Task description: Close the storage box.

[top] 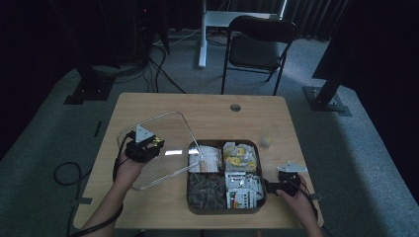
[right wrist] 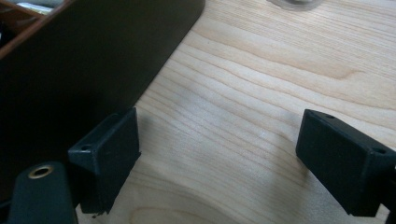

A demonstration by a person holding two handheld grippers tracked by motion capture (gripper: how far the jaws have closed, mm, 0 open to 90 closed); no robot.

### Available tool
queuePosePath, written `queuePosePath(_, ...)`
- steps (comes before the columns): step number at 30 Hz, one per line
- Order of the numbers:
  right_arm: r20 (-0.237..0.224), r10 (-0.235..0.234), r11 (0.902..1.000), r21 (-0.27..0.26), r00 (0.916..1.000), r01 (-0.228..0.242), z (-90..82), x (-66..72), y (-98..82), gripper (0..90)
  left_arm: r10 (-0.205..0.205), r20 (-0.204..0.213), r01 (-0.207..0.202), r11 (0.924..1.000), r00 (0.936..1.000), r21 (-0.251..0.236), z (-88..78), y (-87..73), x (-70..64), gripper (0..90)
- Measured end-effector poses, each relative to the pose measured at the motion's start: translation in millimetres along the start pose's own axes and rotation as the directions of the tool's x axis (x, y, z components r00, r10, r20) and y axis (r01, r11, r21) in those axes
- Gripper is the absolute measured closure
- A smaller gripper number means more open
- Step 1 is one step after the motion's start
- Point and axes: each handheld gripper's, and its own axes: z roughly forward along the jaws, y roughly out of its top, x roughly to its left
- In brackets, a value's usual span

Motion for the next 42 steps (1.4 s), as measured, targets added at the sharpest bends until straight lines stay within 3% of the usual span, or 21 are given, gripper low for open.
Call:
queuePosePath(5, 0.0, 0.0, 1.0, 0.0, 1.0, 0.0, 0.0, 0.0, 0.0, 12.9, 0.034, 0.024, -0.034, 0.9994, 0.9991, -0.003, -1.7, 8.4, -13.0, 58.8)
queuePosePath(21, 0.0, -0.001, 1.0, 0.0, 1.0, 0.001, 0.0, -0.1, 0.0, 12.9, 0.075, 0.106, -0.073, 0.9971, 0.9915, -0.023, -0.1, 29.5, -46.3, 58.8)
queuePosePath(36, 0.0, -0.001, 1.0, -0.001, 1.0, 0.001, 0.1, -0.1, 0.0, 12.9, 0.127, 0.191, -0.122, 0.9917, 0.9732, -0.041, 9.8, 46.5, -90.2, 58.8)
queuePosePath(38, 0.0, -0.001, 1.0, -0.001, 1.0, 0.001, 0.1, -0.1, 0.0, 12.9, 0.154, 0.205, -0.149, 0.9881, 0.9665, -0.036, 12.7, 48.2, -99.5, 58.8)
queuePosePath(42, 0.0, -0.001, 1.0, -0.001, 1.0, 0.001, 0.0, -0.1, 0.0, 12.9, 0.168, 0.23, -0.164, 0.9858, 0.9586, -0.036, 16.3, 49.3, -110.1, 58.8)
